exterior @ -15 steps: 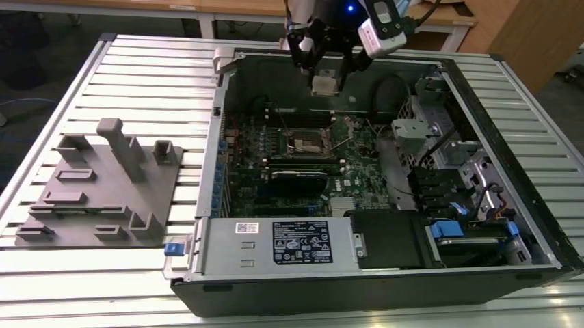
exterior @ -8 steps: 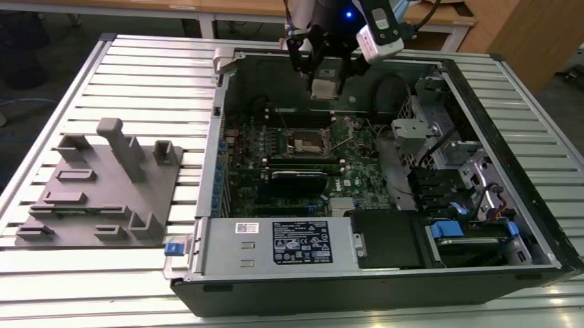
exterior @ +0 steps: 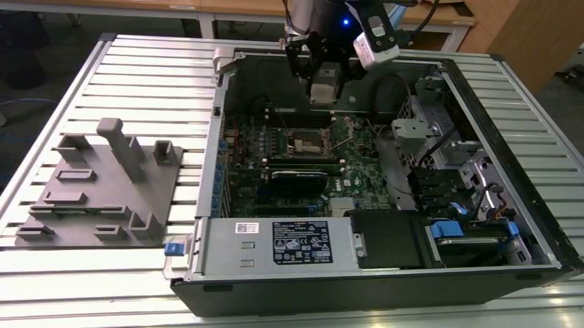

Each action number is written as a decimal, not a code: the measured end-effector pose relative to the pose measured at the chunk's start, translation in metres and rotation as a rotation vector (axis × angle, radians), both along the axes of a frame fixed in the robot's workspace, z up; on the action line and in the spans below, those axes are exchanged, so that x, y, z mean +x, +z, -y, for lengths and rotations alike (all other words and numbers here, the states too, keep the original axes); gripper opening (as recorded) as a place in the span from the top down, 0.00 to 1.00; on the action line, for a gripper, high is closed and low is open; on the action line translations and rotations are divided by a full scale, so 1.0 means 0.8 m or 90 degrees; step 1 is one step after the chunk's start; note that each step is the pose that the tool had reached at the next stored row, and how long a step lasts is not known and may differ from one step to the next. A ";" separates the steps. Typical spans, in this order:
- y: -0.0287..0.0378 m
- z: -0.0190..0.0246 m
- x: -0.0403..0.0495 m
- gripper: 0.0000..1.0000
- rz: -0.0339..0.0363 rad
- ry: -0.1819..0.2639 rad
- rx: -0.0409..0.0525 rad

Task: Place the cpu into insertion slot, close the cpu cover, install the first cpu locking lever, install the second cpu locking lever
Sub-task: 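Place the cpu into insertion slot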

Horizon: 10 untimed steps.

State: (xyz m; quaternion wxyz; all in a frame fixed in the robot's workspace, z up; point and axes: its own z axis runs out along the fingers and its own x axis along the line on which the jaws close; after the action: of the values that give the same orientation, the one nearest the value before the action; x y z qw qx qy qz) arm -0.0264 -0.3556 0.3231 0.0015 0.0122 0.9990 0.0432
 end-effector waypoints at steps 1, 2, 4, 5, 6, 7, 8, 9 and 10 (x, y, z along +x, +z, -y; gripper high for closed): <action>-0.0012 0.0000 0.000 0.46 0.0005 0.000 -0.0006; -0.0022 0.0000 0.000 0.46 0.0008 0.000 -0.0009; -0.0031 0.0000 -0.001 0.46 0.0011 0.000 -0.0014; -0.0033 0.0000 -0.001 0.46 0.0013 0.000 -0.0015; -0.0035 0.0000 -0.001 0.46 0.0015 0.000 -0.0014; -0.0038 0.0000 -0.001 0.46 0.0018 0.000 -0.0013; -0.0040 0.0000 -0.001 0.46 0.0021 0.000 -0.0013; -0.0042 0.0000 -0.001 0.46 0.0025 0.000 -0.0013; -0.0044 0.0000 -0.002 0.46 0.0030 0.000 -0.0013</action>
State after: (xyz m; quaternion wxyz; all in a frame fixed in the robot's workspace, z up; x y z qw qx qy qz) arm -0.0277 -0.3557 0.3196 0.0039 0.0120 0.9990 0.0422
